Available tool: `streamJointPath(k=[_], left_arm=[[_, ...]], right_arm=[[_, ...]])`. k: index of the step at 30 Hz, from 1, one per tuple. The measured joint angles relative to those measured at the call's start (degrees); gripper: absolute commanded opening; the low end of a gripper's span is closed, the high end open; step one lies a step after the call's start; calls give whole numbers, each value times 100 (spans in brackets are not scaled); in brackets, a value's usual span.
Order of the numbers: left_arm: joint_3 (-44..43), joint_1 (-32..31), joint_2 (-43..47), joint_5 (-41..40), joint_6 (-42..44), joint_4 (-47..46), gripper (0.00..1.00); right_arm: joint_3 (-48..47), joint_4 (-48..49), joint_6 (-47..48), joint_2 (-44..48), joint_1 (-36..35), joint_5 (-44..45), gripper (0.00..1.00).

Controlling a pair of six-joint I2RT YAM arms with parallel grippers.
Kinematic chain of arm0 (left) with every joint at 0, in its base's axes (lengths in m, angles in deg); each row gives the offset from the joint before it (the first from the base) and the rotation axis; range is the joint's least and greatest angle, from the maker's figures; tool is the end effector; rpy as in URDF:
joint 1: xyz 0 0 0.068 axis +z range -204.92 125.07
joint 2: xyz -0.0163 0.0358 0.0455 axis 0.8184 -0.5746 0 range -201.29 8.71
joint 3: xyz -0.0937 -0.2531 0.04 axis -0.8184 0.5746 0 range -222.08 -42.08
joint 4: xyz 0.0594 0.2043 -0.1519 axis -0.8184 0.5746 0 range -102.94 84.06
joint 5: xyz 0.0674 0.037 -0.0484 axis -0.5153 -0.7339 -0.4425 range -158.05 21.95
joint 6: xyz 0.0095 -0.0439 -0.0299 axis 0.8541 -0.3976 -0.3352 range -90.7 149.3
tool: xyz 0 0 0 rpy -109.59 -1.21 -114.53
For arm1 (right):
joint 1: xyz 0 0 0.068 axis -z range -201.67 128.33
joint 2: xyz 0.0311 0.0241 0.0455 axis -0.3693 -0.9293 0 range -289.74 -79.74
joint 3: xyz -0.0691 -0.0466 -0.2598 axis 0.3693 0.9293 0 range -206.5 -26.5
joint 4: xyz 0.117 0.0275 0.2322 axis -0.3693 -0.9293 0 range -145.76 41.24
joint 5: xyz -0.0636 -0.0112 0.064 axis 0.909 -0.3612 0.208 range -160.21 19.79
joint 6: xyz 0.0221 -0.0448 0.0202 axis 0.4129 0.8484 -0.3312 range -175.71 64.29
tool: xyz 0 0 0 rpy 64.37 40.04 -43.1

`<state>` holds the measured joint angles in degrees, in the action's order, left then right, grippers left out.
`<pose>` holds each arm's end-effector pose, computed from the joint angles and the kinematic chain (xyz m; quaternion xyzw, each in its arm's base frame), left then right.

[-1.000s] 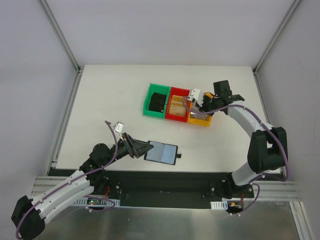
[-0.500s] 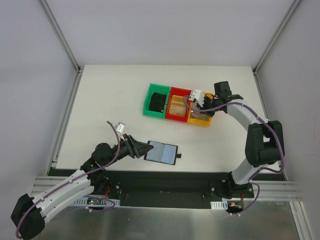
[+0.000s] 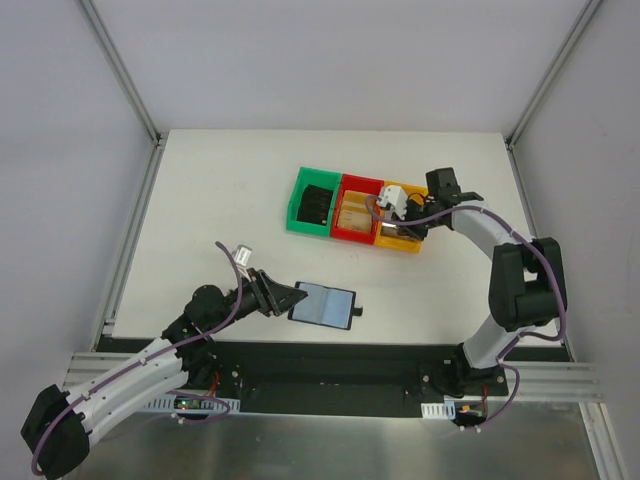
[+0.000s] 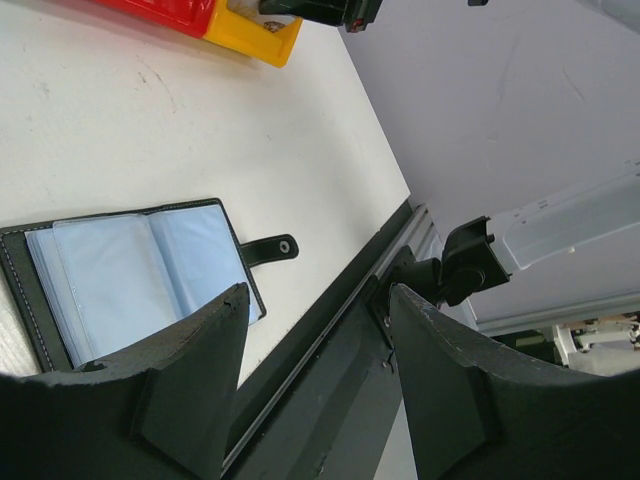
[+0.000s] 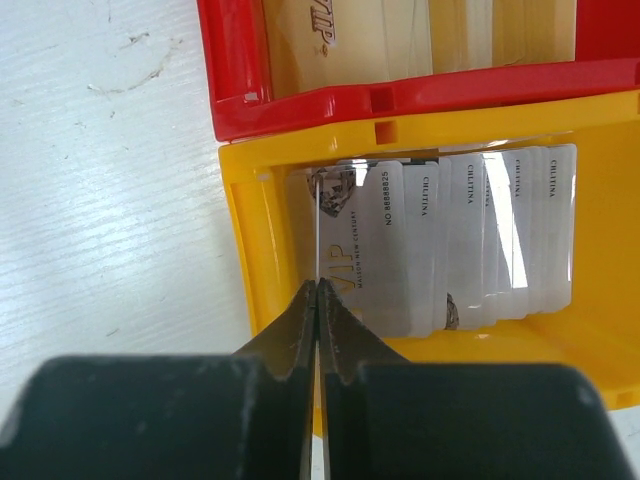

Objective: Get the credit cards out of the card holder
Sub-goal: Place the credit card in the storage box.

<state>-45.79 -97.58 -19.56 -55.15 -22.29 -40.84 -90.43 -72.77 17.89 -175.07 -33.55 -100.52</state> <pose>0.1003 -0.1031 0.1975 0.0283 0.6862 -0.5821 0.4353 0.3333 0.0884 0.2137 -0.6826 0.6241 0.0670 0.3744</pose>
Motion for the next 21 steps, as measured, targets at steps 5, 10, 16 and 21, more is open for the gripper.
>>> streamJointPath(k=[5, 10, 16, 21], left_arm=[[0, 0, 0, 0, 0, -7, 57], [0, 0, 0, 0, 0, -7, 57], [2, 0, 0, -2, 0, -7, 57], [2, 0, 0, -2, 0, -7, 57]], right_arm=[[0, -9, -7, -83, 0, 11, 0], [0, 7, -50, -107, 0, 61, 0], [-35, 98, -162, -160, 0, 170, 1], [-125, 131, -291, -249, 0, 293, 10]])
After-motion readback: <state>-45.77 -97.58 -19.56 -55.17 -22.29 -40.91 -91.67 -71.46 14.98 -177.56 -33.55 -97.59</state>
